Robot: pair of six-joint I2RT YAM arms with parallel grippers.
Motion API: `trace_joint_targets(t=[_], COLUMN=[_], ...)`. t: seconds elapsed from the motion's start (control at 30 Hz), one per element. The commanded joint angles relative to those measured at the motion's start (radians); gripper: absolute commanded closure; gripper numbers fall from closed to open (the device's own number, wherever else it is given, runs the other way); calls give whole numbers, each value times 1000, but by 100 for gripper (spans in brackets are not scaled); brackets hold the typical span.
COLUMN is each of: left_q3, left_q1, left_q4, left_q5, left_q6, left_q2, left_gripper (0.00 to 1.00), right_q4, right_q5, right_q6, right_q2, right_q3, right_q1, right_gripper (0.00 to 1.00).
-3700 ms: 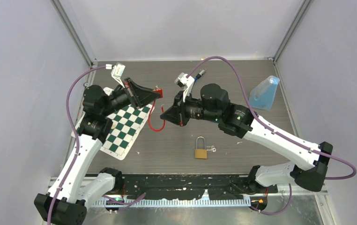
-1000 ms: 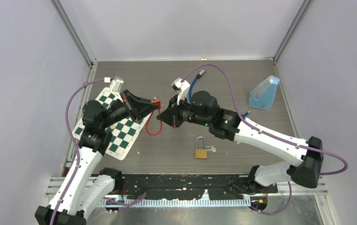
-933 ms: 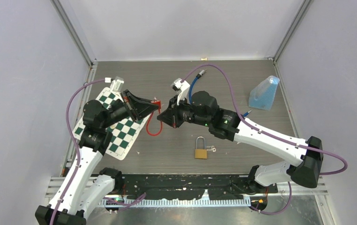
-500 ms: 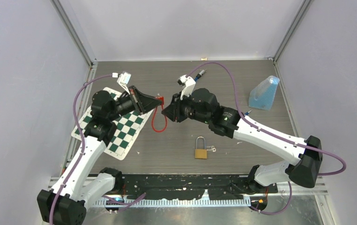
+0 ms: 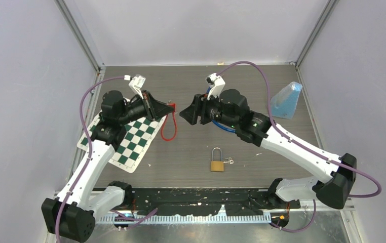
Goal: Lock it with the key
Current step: Lock the lock.
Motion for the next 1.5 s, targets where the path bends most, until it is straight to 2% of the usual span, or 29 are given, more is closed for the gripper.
trace_joint_targets(t=[0.0,0.13,0.23,0.3,0.5,0.7,0.8,0.97,1.13,1.27,1.47], left_q3=[81,85,82,78,103,109,107,107,107,107,96], left_q1=[-3,-51,-84,-105,-188,-227,-231,-232,-233,-233,-233], left_q4=[-88,-148,-183,-192,-248,-274,-274,-276,-278,-291,-304], left_q5=[139,132,72,-1,-104,-179,-193,-213,-203,-190,-90], left_q6=[215,368,445,479,572,601,601,601,599,608,647], left_q2=[5,-30,-49,-56,-62,-80,-91,-103,-105,-106,-118], left_gripper=[100,100,100,100,100,100,100,100,100,100,100], right_q4=[-32,-100,-116,-114,-113,-158,-173,-205,-184,-165,-148], right_q5=[-36,-50,-56,-48,-18,-4,6,66,40,40,-10], right_q6=[-5,-20,-8,7,14,0,-5,-21,-25,-25,-24], right_q2=[-68,-45,-27,-23,11,72,79,78,97,110,129], right_q3=[25,79,101,114,172,224,230,224,222,229,244], right_q1=[-23,-24,-22,-14,31,64,73,82,84,84,84], right_gripper=[35,36,42,44,47,61,66,57,56,61,70])
